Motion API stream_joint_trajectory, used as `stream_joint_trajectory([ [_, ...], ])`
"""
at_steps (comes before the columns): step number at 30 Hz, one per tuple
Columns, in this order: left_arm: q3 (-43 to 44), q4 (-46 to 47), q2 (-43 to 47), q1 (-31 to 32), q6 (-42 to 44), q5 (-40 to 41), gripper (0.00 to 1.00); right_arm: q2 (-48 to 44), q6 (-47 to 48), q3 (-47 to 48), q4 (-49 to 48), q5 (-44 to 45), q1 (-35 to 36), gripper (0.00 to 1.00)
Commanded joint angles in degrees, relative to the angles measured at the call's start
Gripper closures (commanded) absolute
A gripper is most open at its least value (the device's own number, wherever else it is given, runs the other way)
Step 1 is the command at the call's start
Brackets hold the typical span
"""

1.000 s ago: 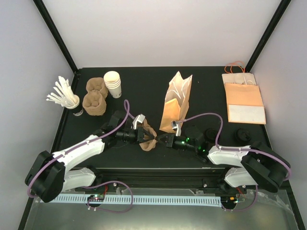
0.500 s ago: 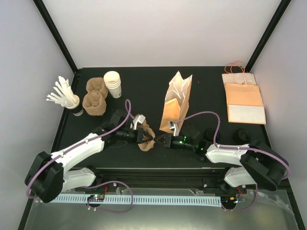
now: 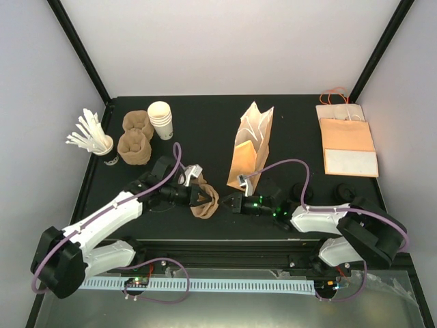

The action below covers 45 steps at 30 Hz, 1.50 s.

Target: Pack the takeout coffee

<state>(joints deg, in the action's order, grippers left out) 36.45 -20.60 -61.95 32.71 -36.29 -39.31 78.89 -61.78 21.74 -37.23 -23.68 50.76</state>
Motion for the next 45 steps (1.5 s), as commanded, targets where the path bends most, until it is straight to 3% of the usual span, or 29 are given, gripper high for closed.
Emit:
stream_joint_trajectory([
  [1,6.02,-1.74,2.57,0.03,3.66,-7.67,0.98,2.23,1.02,-1.25,6.80,5.40,-0.83,0.99],
  [16,17.18,-21.79,-4.25,-0.21,17.54,-5.24,0.98,6.94,0.04,0.51,3.39,4.22,-0.76,0.98],
  [23,14.39,-18.01,-7.81,-0.34,18.18,-6.82,0.98,3.01,1.37,-1.64,2.17,4.29,-0.81,0.75],
  [28,14.09,-17.34,-9.59,-0.38,19.21,-6.36,0.98,-4.40,3.91,-2.92,9.86,7.20,-0.78,0.66],
  [34,17.54,-23.01,-9.77,-0.30,22.74,-1.65,0.99,-12.18,6.15,-3.36,19.06,9.21,-0.77,0.52],
  [39,14.68,-17.05,-10.58,0.23,20.34,-7.29,0.98,-18.48,9.18,-0.81,27.60,10.30,-0.68,0.38],
  [42,14.14,-15.04,-10.47,0.73,19.28,-7.44,0.98,-20.19,10.24,-0.17,31.89,11.49,-0.73,0.32],
  [45,16.33,-17.83,-8.76,0.57,19.99,-2.61,0.98,-18.77,11.01,0.19,31.66,10.43,-0.67,0.32],
])
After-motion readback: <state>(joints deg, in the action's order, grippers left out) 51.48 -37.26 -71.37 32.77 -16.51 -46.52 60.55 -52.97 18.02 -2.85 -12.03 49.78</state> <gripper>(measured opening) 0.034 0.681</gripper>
